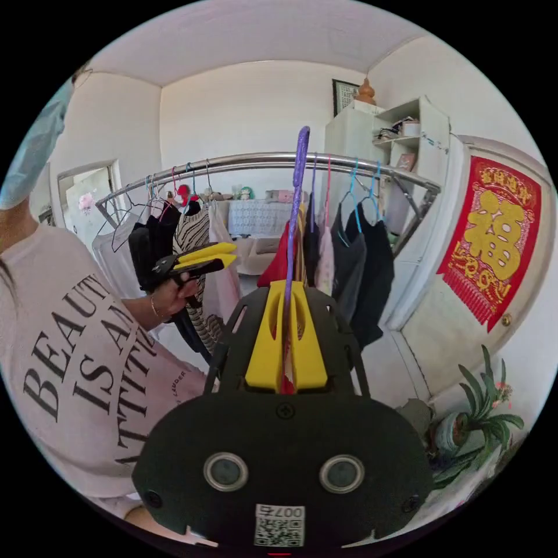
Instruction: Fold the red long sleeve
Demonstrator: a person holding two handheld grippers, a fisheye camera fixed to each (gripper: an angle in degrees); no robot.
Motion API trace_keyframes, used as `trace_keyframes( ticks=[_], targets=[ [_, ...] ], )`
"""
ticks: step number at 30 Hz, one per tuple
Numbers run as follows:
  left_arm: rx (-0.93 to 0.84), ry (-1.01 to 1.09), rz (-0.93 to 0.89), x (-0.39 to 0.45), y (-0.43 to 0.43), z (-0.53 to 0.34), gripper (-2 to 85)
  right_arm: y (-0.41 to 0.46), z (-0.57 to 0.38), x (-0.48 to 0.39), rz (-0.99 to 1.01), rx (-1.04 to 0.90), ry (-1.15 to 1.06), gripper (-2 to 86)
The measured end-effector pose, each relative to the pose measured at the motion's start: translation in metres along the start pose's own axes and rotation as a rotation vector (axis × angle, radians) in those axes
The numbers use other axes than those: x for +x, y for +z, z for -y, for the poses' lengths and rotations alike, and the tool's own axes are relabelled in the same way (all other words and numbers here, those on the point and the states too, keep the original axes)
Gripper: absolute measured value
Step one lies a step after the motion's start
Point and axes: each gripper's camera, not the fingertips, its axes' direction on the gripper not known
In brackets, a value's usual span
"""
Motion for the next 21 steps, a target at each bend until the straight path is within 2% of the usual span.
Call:
trace_keyframes(
  ticks=[3, 9, 11, 14, 17, 21],
  targets=[
    [0.000, 0.024, -0.144, 0.040, 0.040, 0.032, 9.7, -0.073, -0.048, -0.030, -0.145, 0.012, 0.051, 0.1],
    [-0.014, 0.071, -0.564, 0.153, 0.119, 0.092, 12.5, -0.176, -0.123, -0.128, -0.443, -0.093, 0.100, 0.1],
    [-0.069, 0.101, -0.855, 0.215, 0.152, 0.113, 10.2, -0.200, -0.143, -0.158, -0.514, -0.122, 0.134, 0.1],
    [-0.124, 0.150, -1.078, 0.299, 0.179, 0.139, 4.6, -0.240, -0.178, -0.209, -0.633, -0.160, 0.209, 0.2],
    [-0.144, 0.209, -1.263, 0.379, 0.185, 0.165, 1.4, -0.282, -0.219, -0.260, -0.727, -0.164, 0.322, 0.2],
    [-0.152, 0.303, -1.384, 0.474, 0.170, 0.187, 0.0, -0.314, -0.273, -0.332, -1.022, -0.242, 0.449, 0.1]
  ],
)
